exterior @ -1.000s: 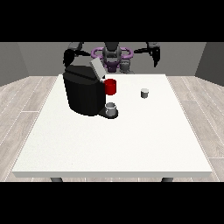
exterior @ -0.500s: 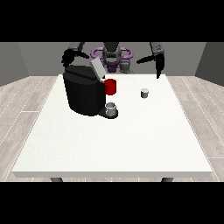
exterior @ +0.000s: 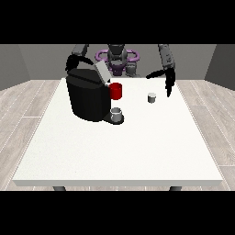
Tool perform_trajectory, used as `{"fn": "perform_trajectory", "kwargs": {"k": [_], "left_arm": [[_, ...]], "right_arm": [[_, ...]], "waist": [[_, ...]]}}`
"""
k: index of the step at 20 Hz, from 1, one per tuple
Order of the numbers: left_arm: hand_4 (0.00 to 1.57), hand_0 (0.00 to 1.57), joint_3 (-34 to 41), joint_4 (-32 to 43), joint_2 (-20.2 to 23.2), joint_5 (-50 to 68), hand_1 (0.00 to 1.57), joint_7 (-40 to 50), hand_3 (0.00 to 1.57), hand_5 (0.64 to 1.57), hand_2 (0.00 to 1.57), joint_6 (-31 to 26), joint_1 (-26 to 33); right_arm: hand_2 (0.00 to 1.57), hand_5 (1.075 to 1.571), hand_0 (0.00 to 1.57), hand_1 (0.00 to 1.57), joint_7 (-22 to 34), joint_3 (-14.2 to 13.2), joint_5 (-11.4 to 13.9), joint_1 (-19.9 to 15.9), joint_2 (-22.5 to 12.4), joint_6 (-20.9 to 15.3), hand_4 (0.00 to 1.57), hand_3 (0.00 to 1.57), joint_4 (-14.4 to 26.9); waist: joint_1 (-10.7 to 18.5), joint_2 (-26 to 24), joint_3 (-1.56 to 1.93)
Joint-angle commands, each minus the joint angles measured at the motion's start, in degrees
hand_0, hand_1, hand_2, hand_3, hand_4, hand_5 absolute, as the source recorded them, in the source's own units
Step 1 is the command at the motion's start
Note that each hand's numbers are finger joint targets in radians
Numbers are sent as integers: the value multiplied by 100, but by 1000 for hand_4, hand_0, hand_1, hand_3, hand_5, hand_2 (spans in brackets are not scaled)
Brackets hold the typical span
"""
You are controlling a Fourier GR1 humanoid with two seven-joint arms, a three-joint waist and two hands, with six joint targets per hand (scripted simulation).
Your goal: Insert the coffee pod into the coffee machine and close the lid
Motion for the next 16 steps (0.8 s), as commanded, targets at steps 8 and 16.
{"fn": "perform_trajectory", "kwargs": {"k": [8, 16], "left_arm": [[0, 0, -409, 822, -35, -851, 0, 233, 0, 1571, 375, 174, -849], [0, 758, -456, 1568, 68, -1391, 758, 47, 513, 1571, 820, 404, -942]], "right_arm": [[0, 1571, 0, 0, 100, -160, 77, -437, -92, -108, 371, 0, 786], [0, 1571, 0, 0, 130, -278, 90, -533, -98, -212, 410, 0, 1063]], "waist": [[34, 127, 2], [103, 28, 2]]}}
